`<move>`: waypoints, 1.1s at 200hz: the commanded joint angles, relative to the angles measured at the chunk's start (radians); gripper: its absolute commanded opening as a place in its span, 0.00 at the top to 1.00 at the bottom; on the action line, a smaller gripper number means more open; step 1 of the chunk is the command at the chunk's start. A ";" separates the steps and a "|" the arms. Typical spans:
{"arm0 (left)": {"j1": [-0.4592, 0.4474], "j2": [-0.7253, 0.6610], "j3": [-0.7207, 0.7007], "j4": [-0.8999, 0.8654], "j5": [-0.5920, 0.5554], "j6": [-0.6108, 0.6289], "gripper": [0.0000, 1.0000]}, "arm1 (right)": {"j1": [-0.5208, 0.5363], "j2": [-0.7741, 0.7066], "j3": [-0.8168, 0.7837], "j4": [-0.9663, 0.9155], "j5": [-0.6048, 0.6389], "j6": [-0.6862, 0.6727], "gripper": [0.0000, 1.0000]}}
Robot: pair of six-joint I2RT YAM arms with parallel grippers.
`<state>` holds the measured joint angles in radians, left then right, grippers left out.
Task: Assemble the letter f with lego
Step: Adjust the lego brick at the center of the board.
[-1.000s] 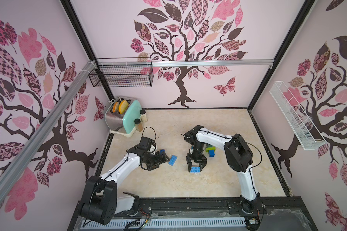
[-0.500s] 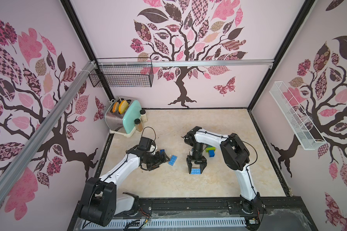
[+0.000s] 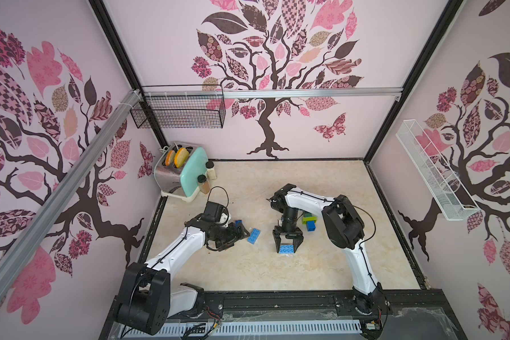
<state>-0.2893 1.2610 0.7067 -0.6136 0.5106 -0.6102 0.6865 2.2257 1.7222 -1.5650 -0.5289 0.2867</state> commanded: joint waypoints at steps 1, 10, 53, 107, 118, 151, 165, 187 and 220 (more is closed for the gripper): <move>0.004 -0.012 -0.011 0.014 0.009 -0.003 0.08 | -0.016 0.026 0.035 0.008 0.028 -0.010 0.28; 0.004 -0.013 -0.011 0.013 0.008 -0.003 0.08 | -0.018 0.026 0.037 0.009 0.024 -0.009 0.27; 0.003 -0.008 -0.010 0.013 0.008 -0.002 0.08 | -0.019 0.023 0.061 0.009 0.027 -0.006 0.26; 0.003 0.002 -0.008 0.008 0.007 0.001 0.08 | -0.020 -0.002 0.105 0.011 0.065 0.005 0.23; 0.003 0.003 -0.008 0.007 0.006 0.003 0.08 | -0.020 -0.010 0.119 0.009 0.079 0.006 0.23; 0.004 0.002 -0.001 -0.007 -0.009 0.007 0.08 | -0.020 -0.052 0.170 0.013 0.151 0.021 0.19; 0.003 -0.001 0.006 -0.026 -0.022 0.012 0.08 | -0.020 -0.081 0.207 0.012 0.196 0.027 0.18; 0.004 -0.023 0.026 -0.072 -0.065 0.004 0.08 | -0.014 -0.134 0.270 0.030 0.312 0.044 0.14; 0.003 -0.040 0.070 -0.144 -0.179 -0.022 0.08 | 0.025 -0.283 0.244 0.153 0.512 0.066 0.04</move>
<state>-0.2893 1.2415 0.7189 -0.6865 0.4347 -0.6193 0.6827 2.0605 1.9640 -1.4967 -0.2153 0.3279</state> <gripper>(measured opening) 0.923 0.925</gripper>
